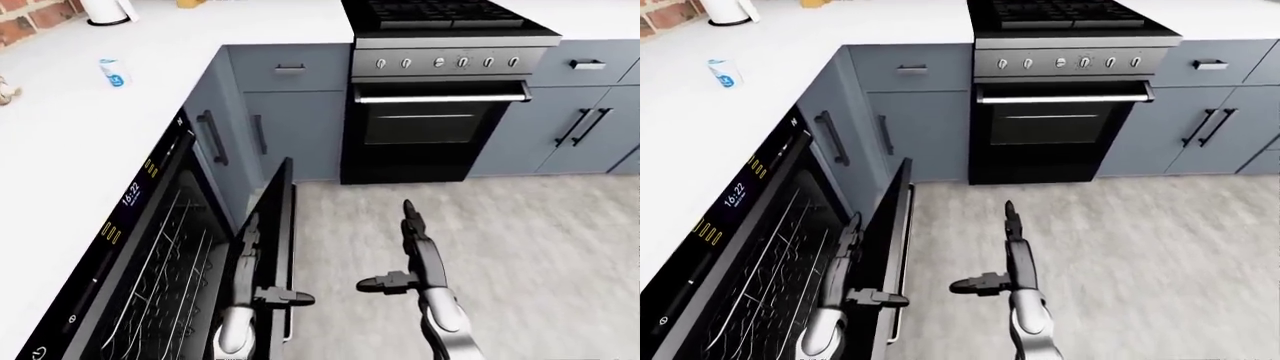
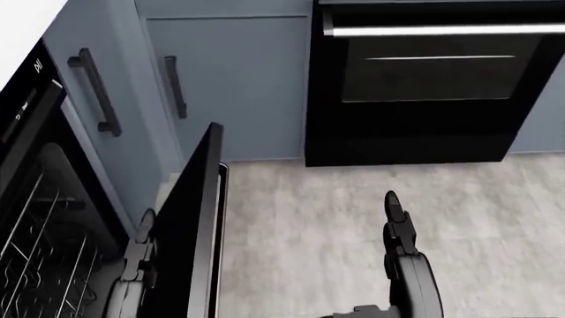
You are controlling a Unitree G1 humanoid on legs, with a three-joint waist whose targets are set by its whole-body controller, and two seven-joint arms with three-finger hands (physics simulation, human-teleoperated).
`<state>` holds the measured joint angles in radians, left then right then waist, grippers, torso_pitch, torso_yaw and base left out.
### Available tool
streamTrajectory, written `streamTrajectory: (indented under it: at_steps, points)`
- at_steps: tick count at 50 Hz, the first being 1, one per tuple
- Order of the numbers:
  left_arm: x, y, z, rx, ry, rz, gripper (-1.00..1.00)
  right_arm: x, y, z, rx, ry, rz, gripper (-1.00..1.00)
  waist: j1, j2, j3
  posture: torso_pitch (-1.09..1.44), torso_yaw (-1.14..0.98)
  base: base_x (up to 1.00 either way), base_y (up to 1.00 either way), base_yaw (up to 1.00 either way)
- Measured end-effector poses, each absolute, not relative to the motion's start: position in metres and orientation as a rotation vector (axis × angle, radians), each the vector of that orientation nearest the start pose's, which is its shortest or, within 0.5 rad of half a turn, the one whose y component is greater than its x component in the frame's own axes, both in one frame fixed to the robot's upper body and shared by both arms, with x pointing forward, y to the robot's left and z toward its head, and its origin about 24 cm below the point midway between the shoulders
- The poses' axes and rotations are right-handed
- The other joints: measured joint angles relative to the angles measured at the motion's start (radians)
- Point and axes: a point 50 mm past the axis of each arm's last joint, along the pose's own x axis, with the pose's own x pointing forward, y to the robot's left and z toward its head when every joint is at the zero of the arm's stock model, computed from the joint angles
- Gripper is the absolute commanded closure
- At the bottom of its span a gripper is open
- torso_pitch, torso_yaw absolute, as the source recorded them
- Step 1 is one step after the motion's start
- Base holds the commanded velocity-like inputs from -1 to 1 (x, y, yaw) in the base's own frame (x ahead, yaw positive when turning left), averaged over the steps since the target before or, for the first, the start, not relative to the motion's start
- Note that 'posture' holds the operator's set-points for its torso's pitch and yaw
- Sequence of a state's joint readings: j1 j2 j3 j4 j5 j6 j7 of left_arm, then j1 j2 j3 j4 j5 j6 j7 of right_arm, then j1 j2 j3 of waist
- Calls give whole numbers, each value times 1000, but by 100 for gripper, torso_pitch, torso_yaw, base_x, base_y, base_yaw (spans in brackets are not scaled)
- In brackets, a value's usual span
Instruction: Close the dishwasher door
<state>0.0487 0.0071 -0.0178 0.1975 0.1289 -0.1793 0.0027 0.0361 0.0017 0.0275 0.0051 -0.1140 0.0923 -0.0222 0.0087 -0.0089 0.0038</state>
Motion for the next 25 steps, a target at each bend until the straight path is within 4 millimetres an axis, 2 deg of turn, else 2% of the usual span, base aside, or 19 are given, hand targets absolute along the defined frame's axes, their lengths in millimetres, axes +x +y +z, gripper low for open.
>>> streamTrajectory:
  at_steps: [5,10,15,21,25]
  points:
    - [241,144,4,134,64,-31,-100,244,-148,23,-114,130,-16,-100,-4,5,-4,0,0,0,0,0]
    - [252,132,8,125,59,-50,-100,243,-149,23,-112,129,-15,-100,-6,6,-6,0,0,0,0,0]
    - [261,112,-1,113,101,-90,-100,242,-150,24,-111,125,-18,-100,-6,3,-7,0,0,0,0,0]
    - [268,84,4,101,111,-137,-100,238,-155,22,-111,129,-30,-100,-8,-4,-6,0,0,0,0,0]
    - [271,70,-1,103,124,-161,-100,235,-159,22,-110,132,-39,-100,-10,-7,-8,0,0,0,0,0]
